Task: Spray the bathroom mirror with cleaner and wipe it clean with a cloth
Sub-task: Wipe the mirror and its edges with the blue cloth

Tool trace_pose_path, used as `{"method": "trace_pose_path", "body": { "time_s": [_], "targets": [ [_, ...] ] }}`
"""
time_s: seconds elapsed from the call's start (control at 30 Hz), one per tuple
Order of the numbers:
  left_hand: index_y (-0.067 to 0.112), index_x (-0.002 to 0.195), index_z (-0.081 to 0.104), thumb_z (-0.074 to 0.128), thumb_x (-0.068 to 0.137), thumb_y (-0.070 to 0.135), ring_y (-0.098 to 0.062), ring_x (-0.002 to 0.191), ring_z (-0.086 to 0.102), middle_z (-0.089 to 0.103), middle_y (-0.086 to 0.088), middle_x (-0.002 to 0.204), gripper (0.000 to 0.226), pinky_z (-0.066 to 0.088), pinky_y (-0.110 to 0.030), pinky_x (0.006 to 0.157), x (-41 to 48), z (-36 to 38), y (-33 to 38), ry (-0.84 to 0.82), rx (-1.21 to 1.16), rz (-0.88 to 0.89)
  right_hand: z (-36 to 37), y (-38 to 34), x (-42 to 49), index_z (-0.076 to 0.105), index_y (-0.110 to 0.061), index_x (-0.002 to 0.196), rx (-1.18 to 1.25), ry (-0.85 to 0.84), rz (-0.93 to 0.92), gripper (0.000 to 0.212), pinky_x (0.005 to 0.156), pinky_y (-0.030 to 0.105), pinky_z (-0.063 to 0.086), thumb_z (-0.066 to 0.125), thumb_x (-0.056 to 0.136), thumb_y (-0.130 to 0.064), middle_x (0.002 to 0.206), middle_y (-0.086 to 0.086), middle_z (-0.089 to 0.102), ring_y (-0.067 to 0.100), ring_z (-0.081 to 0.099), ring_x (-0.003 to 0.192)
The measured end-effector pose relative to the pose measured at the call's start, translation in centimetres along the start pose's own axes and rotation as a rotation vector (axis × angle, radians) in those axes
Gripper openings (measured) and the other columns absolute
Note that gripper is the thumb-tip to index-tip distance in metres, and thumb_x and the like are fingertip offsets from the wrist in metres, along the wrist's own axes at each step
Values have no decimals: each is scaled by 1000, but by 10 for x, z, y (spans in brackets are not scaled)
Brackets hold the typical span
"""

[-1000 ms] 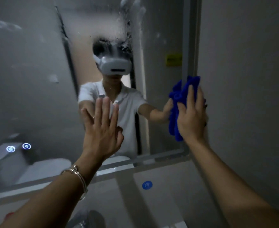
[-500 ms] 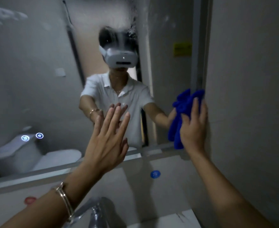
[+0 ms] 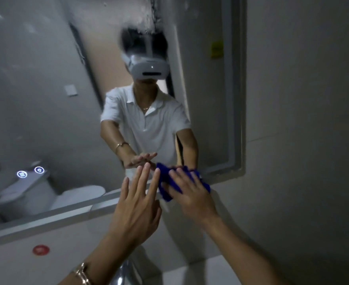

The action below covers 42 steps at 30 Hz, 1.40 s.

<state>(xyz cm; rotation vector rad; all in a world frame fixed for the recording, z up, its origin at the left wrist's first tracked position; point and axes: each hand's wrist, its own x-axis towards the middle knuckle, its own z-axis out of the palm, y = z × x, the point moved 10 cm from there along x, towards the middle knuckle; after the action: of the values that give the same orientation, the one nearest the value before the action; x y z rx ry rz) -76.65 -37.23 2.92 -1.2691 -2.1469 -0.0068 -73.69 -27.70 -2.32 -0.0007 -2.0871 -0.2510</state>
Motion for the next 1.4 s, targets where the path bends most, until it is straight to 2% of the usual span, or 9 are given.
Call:
{"method": "trace_pose_path", "body": {
  "time_s": [0.13, 0.27, 0.43, 0.6, 0.87, 1.1, 1.23, 1.33, 1.4],
  "targets": [
    [12, 148, 13, 34, 81, 41, -31, 140, 19, 24, -18, 152, 77, 28, -52, 106, -1, 9, -4, -19, -18, -23, -41, 116, -36, 33, -11, 143, 131, 201, 694, 56, 97, 54, 43, 47, 90, -23, 147, 23, 32, 38, 31, 131],
    [9, 146, 20, 34, 79, 39, -32, 139, 23, 27, -19, 150, 75, 27, -52, 104, 1, 17, 7, -41, -44, -18, -54, 166, -66, 18, -9, 150, 409, 396, 1247, 59, 101, 31, 35, 43, 100, -26, 153, 17, 22, 32, 34, 134],
    [7, 145, 25, 35, 78, 39, -31, 136, 26, 29, -17, 149, 74, 25, -52, 103, 1, 15, 20, -37, -26, 4, -48, 150, -70, 16, -12, 151, 507, 488, 1383, 59, 87, 23, 37, 42, 100, -26, 149, 15, 26, 31, 44, 125],
    [7, 145, 23, 35, 80, 39, -31, 134, 30, 32, -18, 147, 73, 29, -50, 103, -4, 14, 21, -40, -53, -5, -35, 132, -77, 10, -16, 152, 657, 566, 1586, 61, 89, 21, 33, 41, 101, -28, 149, 14, 24, 29, 42, 128],
    [5, 140, 32, 36, 78, 36, -35, 128, 45, 44, -20, 140, 69, 36, -51, 99, -29, 9, 1, -77, -111, -86, -8, 87, -71, 2, -20, 152, 837, 589, 1809, 65, 92, 34, 39, 40, 101, -33, 148, 18, 23, 36, 45, 124],
    [3, 138, 37, 34, 78, 42, -29, 129, 32, 43, -20, 140, 72, 34, -47, 97, -68, 20, -42, -168, -123, -202, -8, 75, -72, -3, -24, 152, 892, 581, 1941, 65, 99, 44, 39, 37, 101, -36, 149, 17, 26, 37, 41, 128],
    [5, 137, 39, 35, 76, 40, -33, 126, 46, 46, -20, 139, 70, 36, -46, 96, -89, 20, -62, -194, -147, -236, -8, 66, -73, -2, -23, 152, 906, 655, 1983, 64, 101, 44, 38, 36, 102, -37, 150, 18, 28, 37, 40, 130],
    [10, 147, 11, 29, 82, 42, -26, 140, 13, 11, -13, 153, 75, 17, -40, 110, -100, 18, -78, -202, -190, -267, -3, 62, -75, 0, -24, 152, 929, 698, 1978, 63, 100, 44, 40, 35, 102, -37, 150, 16, 31, 34, 43, 129],
    [8, 146, 22, 32, 81, 41, -27, 138, 22, 23, -16, 151, 73, 24, -41, 107, -108, 16, -87, -196, -193, -275, 0, 65, -80, 3, -24, 152, 928, 695, 1972, 62, 99, 45, 42, 35, 101, -39, 149, 14, 33, 34, 44, 128]
  ]
}}
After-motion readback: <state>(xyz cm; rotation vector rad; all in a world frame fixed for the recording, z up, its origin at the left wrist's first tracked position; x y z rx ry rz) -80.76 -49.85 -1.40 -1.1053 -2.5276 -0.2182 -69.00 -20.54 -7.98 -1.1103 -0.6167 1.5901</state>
